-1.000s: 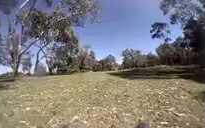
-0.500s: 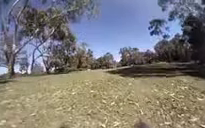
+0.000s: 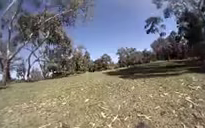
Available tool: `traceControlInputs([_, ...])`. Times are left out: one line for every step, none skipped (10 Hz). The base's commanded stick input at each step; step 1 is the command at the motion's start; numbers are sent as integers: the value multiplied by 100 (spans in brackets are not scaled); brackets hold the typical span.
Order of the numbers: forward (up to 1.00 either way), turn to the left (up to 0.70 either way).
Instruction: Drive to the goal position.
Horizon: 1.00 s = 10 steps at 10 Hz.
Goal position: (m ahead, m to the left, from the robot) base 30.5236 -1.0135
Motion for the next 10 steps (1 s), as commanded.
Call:
traceControlInputs([100, 0])
traceControlInputs([100, 0])
traceControlInputs([100, 0])
traceControlInputs([100, 0])
traceControlInputs([100, 0])
traceControlInputs([100, 0])
traceControlInputs([100, 0])
traceControlInputs([100, 0])
traceControlInputs([100, 0])
traceControlInputs([100, 0])
